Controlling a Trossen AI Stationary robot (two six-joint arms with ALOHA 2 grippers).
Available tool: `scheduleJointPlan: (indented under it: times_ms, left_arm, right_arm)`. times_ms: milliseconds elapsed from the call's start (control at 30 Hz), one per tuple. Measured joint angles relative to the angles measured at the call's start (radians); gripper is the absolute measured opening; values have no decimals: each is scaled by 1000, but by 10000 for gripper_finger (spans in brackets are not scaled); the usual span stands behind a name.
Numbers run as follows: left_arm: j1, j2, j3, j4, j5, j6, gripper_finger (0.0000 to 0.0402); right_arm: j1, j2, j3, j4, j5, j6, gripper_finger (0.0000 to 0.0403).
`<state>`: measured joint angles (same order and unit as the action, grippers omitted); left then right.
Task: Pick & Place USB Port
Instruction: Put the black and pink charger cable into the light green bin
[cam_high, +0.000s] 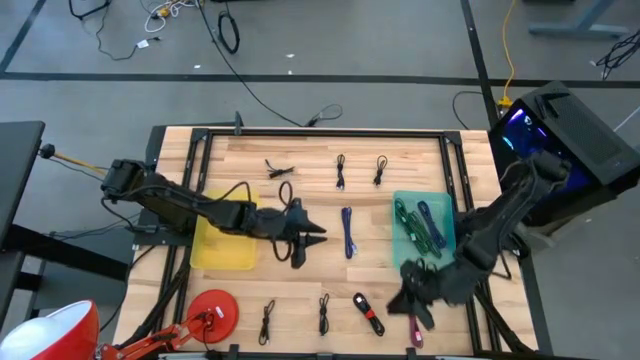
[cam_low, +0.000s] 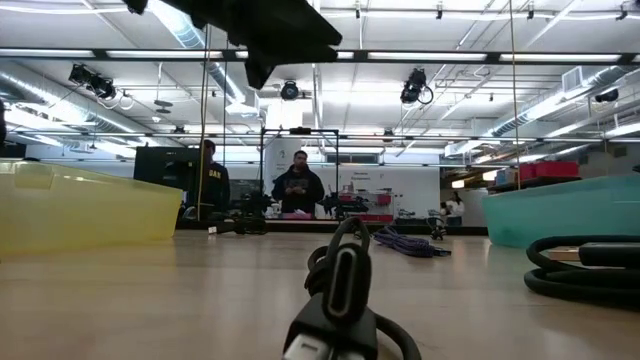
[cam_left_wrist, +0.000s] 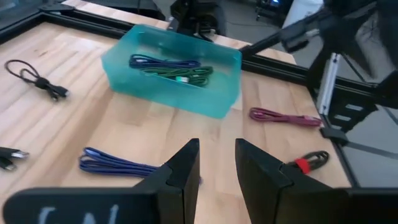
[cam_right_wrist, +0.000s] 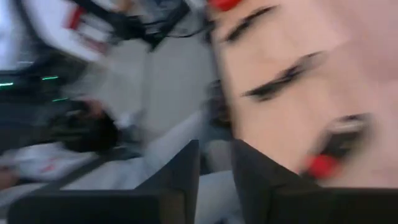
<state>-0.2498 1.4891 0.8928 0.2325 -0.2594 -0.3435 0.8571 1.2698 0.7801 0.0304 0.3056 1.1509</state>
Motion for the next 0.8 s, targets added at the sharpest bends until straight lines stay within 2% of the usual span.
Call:
scheduleJointPlan:
  times_ms: [67,167,233,433,600,800]
  left_arm:
    - [-37,0,0,0,-37,-15,107]
    - [-99,0,0,0,-107,-41,107]
    - [-142,0,0,0,-157,-57,107]
    - [-256,0,0,0,-290,-60,107]
    - [-305,0,0,-1,-360,-57,107]
    - [-321,0,0,-1,-369,-49,107]
  right_arm:
    - [36,47,21,60,-1,0,83]
    - [50,104,93,44,-19,-32,66]
    - [35,147,152,40,-68,-55,54]
    - [6,319,361,-155,-229,-46,18]
    - [1,433,487,-435,-337,110,3]
    - [34,472,500,-618,-379,325,12]
